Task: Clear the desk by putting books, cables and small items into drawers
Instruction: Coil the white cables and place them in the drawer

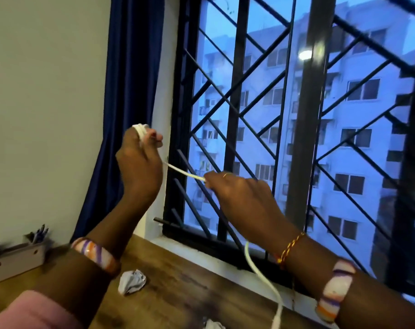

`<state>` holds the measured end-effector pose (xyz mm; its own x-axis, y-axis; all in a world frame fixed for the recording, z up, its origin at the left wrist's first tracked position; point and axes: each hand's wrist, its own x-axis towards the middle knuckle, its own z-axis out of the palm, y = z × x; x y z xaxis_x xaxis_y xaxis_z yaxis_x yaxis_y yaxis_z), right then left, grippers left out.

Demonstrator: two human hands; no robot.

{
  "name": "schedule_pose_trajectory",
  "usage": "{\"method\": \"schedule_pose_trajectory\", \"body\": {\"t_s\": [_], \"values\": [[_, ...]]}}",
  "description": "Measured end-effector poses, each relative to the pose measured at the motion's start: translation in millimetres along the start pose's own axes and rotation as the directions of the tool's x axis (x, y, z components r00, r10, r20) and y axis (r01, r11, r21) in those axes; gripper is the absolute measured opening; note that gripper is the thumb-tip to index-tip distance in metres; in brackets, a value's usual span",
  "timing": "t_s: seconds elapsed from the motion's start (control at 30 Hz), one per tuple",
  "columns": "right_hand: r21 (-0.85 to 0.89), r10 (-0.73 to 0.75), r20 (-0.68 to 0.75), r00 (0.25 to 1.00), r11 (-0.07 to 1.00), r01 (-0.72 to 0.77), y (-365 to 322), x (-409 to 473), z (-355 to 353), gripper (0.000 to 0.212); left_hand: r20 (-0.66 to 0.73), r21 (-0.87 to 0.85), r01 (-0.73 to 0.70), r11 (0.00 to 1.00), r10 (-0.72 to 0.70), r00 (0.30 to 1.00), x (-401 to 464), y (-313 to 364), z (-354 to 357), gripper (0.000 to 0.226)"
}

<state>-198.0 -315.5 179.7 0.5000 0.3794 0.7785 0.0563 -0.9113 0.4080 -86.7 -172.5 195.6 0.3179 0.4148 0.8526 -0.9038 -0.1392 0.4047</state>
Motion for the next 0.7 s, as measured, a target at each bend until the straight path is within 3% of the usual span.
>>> {"method": "schedule_pose_trajectory", "body": {"t_s": [0.03,0.1,0.17,0.23,0.27,0.3,0.33,0.37,0.43,0.47,0.53,0.6,0.63,0.7], "values": [[0.025,0.0,-0.005,1.0,1.0,0.0,-1,3,-6,0.02,0.101,0.132,-0.154,0.979,0.141,0.985,-1,-3,-7,0.019],[0.0,-0.007,0.013,1.0,1.0,0.007,-2,9,-17,0.017,0.288,0.317,-0.309,0.897,0.22,0.932,1,1,-17,0.02],[-0.017,-0.008,-0.012,1.0,1.0,0.008,-2,13,-29,0.018,0.464,0.482,-0.376,0.791,0.133,0.876,5,15,-26,0.025],[-0.009,0.011,-0.032,0.999,1.0,-0.011,0,19,-43,0.02,0.631,0.46,-0.381,0.802,0.007,0.776,6,31,-39,0.03],[-0.02,0.014,-0.046,0.999,1.0,-0.014,4,22,-49,0.02,0.705,0.375,-0.269,0.887,-0.085,0.704,6,41,-46,0.034],[-0.032,0.008,-0.063,0.998,0.999,-0.01,6,23,-56,0.02,0.771,0.268,-0.066,0.961,-0.173,0.612,5,54,-55,0.039],[-0.04,-0.001,-0.087,0.996,0.999,-0.002,7,23,-62,0.02,0.831,0.17,0.156,0.973,-0.227,0.508,4,67,-65,0.043],[-0.041,-0.013,-0.114,0.993,0.999,0.009,5,22,-69,0.019,0.879,0.098,0.315,0.944,-0.23,0.417,3,81,-77,0.046],[-0.023,-0.039,-0.155,0.987,0.999,0.036,-5,17,-79,0.021,0.935,-0.03,0.501,0.865,-0.153,0.321,1,105,-98,0.049],[0.009,-0.045,-0.175,0.984,0.999,0.047,-13,14,-84,0.025,0.943,-0.105,0.584,0.805,-0.106,0.315,0,117,-107,0.048],[0.115,0.01,-0.157,0.988,0.993,0.008,-30,10,-95,0.03,0.918,-0.249,0.73,0.636,-0.085,0.387,0,140,-123,0.042],[0.226,0.103,-0.047,0.994,0.97,-0.09,-43,6,-103,0.026,0.85,-0.345,0.835,0.428,-0.234,0.472,5,157,-136,0.038],[0.284,0.125,0.035,0.992,0.95,-0.129,-49,3,-109,0.023,0.807,-0.381,0.873,0.303,-0.352,0.475,9,163,-142,0.04],[0.381,0.074,0.248,0.966,0.909,-0.167,-67,-2,-127,0.018,0.718,-0.463,0.885,0.051,-0.564,0.408,15,175,-155,0.041]]}}
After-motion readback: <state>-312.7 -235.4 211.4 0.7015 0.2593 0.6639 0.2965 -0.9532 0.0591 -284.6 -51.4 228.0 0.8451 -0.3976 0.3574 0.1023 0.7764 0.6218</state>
